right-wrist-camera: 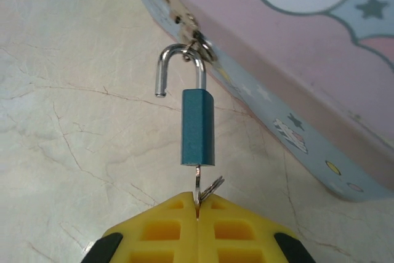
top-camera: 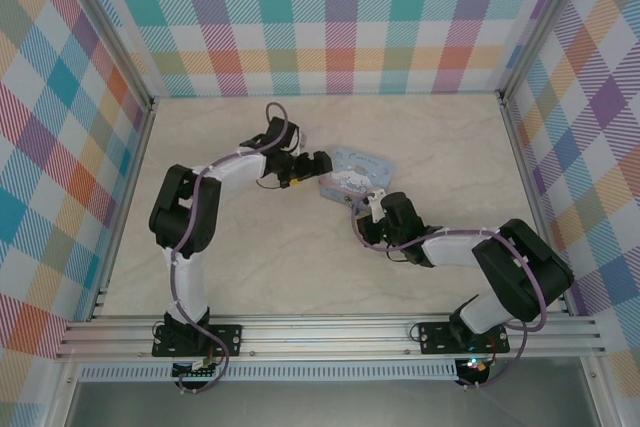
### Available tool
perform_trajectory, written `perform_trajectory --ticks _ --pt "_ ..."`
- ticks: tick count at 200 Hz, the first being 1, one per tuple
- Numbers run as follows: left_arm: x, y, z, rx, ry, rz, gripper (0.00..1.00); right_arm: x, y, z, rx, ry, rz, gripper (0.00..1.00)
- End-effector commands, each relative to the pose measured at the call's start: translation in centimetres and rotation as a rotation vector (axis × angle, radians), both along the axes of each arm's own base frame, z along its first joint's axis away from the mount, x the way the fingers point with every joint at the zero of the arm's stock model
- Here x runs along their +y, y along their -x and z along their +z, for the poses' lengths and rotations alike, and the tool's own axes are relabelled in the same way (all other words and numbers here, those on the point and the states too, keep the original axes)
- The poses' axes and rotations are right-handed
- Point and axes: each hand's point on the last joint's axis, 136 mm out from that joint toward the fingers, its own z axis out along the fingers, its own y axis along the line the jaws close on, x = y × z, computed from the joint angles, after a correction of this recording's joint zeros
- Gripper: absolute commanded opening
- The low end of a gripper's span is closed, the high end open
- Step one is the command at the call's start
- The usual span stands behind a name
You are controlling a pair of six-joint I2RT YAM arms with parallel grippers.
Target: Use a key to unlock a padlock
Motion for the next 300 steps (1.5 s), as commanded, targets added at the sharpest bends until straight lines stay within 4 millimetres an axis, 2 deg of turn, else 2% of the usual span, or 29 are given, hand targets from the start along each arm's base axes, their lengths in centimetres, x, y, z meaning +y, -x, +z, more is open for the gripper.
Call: perform_trajectory --ticks 1,45,50,69,106,147,162,201,221,241,270,293,300 --pt "3.0 3.0 -4.0 0.137 -0.093 0.065 0.97 0.8 0.6 0.9 0.050 -0.100 0.024 0.00" --pt "2.5 4.4 -3.1 0.142 -0.051 0.086 0.96 1.0 0.6 1.0 0.165 -0.234 0.007 0.00" --pt "2.1 4.0 -2.7 0.114 -0.033 0.085 0.96 0.9 0.6 0.9 0.179 -0.250 0.002 0.00" --pt "1.4 4.9 -2.6 0.113 -0.031 0.089 0.96 0.7 0.3 0.9 0.223 -0.306 -0.018 0.00" --pt "1.6 6.3 -3.0 0.128 -0.023 0.134 0.96 -0.4 0.2 0.2 0.294 -0.359 -0.062 0.00" --pt "1.2 7.2 -2.0 0.113 -0.006 0.150 0.96 -1.2 0.3 -0.3 0.346 -0.397 -0.078 0.00" --pt "1.6 7.1 -0.9 0.086 -0.016 0.164 0.97 -1.6 0.5 -0.4 0.348 -0.398 -0.084 0.09" --pt "3.2 5.9 3.6 0.008 -0.042 0.175 1.00 -2.8 1.3 -0.3 0.339 -0.357 -0.091 0.33" --pt "4.2 4.6 6.0 -0.036 -0.016 0.184 1.00 -3.4 1.5 0.5 0.314 -0.355 -0.094 0.44" --pt "4.6 2.8 7.7 -0.084 -0.020 0.153 1.00 -3.8 0.7 2.6 0.260 -0.388 -0.111 0.59" --pt "3.4 -0.2 8.8 -0.140 -0.014 0.061 1.00 -4.2 -1.1 5.0 0.233 -0.439 -0.145 0.82" --pt "1.9 -2.9 8.4 -0.175 -0.011 -0.016 1.00 -5.2 -2.4 5.4 0.259 -0.466 -0.214 0.98" --pt "1.4 -3.8 8.1 -0.185 -0.009 -0.034 1.00 -5.4 -2.7 5.2 0.271 -0.468 -0.236 1.00"
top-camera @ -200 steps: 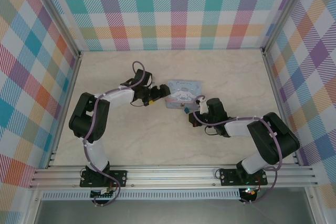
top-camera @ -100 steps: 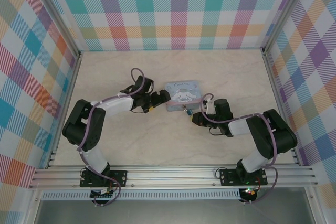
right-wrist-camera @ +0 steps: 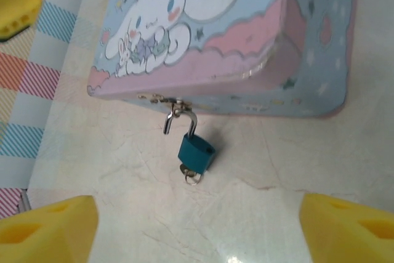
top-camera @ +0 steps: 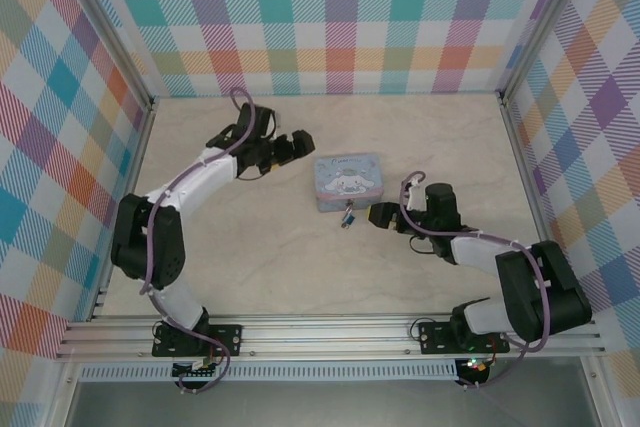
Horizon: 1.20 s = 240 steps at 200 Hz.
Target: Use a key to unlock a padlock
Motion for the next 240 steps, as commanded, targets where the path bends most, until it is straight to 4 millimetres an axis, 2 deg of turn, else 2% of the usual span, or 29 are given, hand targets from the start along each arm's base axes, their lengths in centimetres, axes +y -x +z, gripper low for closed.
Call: perform_trajectory --ticks 1,33,54,80,107,146,184,213,236,240 --pt "-1.4 -1.6 -2.3 0.003 -0.035 -0.124 1.00 -0.5 -1.2 0.6 0.046 -0.032 -0.051 1.00" --pt "-4.1 -4.8 -4.7 0.016 0.011 -0.217 1.00 0.5 -1.9 0.7 0.085 -0.089 -0.023 1.00" --pt "-6.0 -5.7 -6.0 0.036 0.067 -0.273 1.00 1.1 -2.2 0.3 0.118 -0.130 -0.008 1.00" --pt "-8.0 -4.8 -6.2 0.018 0.104 -0.367 1.00 2.0 -3.1 0.8 0.102 -0.168 0.030 0.99" --pt "-9.0 -3.1 -6.3 0.022 0.116 -0.450 0.96 2.7 -4.4 1.6 0.071 -0.181 0.067 1.00" --pt "-8.6 -1.2 -6.8 0.049 0.120 -0.463 0.90 3.7 -6.4 2.5 0.027 -0.186 0.124 1.00" --pt "-7.5 0.3 -6.7 0.046 0.105 -0.419 0.89 3.5 -7.6 2.1 0.011 -0.146 0.116 0.99" --pt "-6.3 0.4 -6.5 0.037 0.067 -0.366 0.92 2.7 -6.3 1.6 -0.024 -0.092 0.112 0.98" --pt "-5.5 0.2 -5.8 0.029 0.052 -0.326 0.94 2.8 -4.7 1.2 -0.043 -0.099 0.162 0.92" --pt "-5.5 -0.3 -5.2 -0.004 0.054 -0.318 0.94 2.9 -4.4 1.2 -0.046 -0.108 0.170 0.90"
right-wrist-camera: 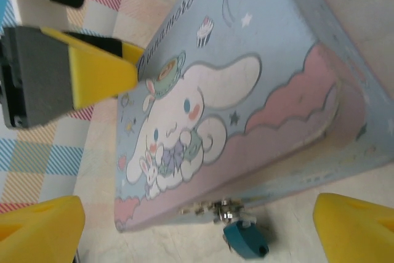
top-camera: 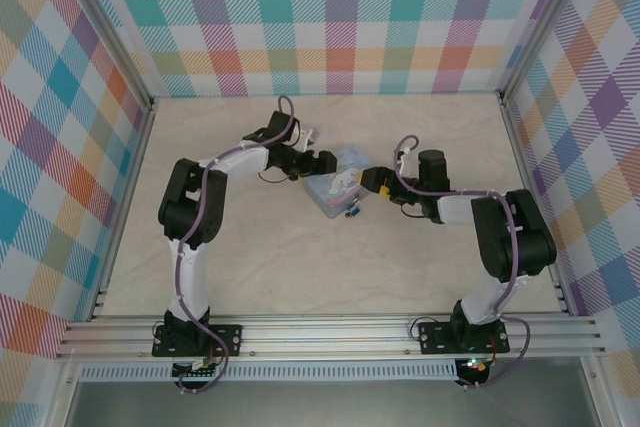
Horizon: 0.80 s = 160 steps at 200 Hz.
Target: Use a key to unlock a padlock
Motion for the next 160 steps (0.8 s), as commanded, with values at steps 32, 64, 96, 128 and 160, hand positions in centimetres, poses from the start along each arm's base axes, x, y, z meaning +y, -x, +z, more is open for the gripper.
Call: perform_trajectory --ticks 32,64,96,128,160 --pt "1.3 -0.9 4.6 -0.135 -0.007 0.076 0.95 0.8 2.8 0.0 -0.078 -0.067 0.103 0.87" --pt "1.3 -0.5 4.6 -0.126 -0.006 0.069 0.95 2.0 2.9 -0.4 -0.067 -0.097 0.137 0.83" --pt "2.0 -0.1 2.4 -0.084 -0.066 0.073 0.94 3.1 2.8 -0.9 -0.053 -0.099 0.163 0.80" --pt "2.3 0.0 0.3 -0.047 -0.099 0.079 0.94 3.6 2.4 -1.3 -0.049 -0.094 0.166 0.81" --pt "2.4 0.1 -0.4 -0.034 -0.105 0.080 0.93 4.0 2.4 -1.4 -0.053 -0.107 0.180 0.80"
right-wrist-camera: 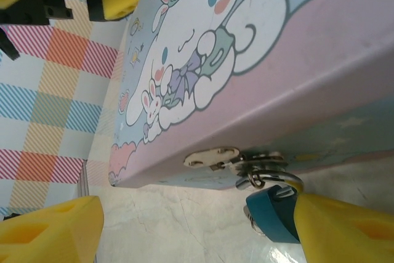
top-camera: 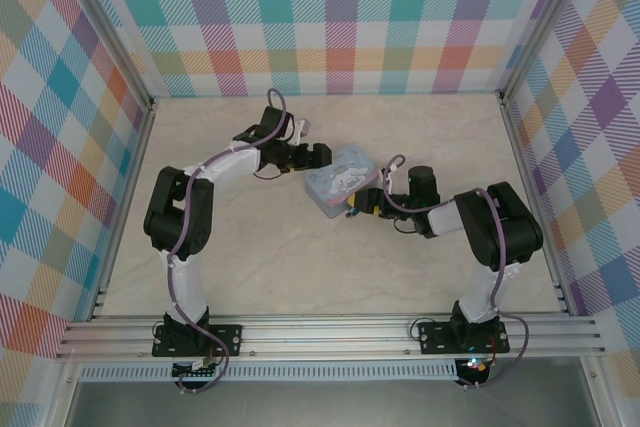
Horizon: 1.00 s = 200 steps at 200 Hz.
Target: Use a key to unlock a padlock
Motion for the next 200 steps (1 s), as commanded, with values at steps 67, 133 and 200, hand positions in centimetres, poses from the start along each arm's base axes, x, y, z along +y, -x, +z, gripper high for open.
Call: perform_trajectory --ticks 67,133,200 --pt "0.7 0.8 -2.3 0.048 -0.041 -0.003 0.93 0.3 -0.5 -0.1 -0.034 0.001 0.001 0.78" --pt "0.5 0.9 -2.5 0.051 -0.038 -0.004 0.93 0.5 -0.8 0.0 -0.042 0.010 -0.001 0.81" --pt "0.5 0.9 -2.4 0.050 -0.038 -0.002 0.93 1.8 -0.8 0.5 -0.062 -0.040 0.032 0.79"
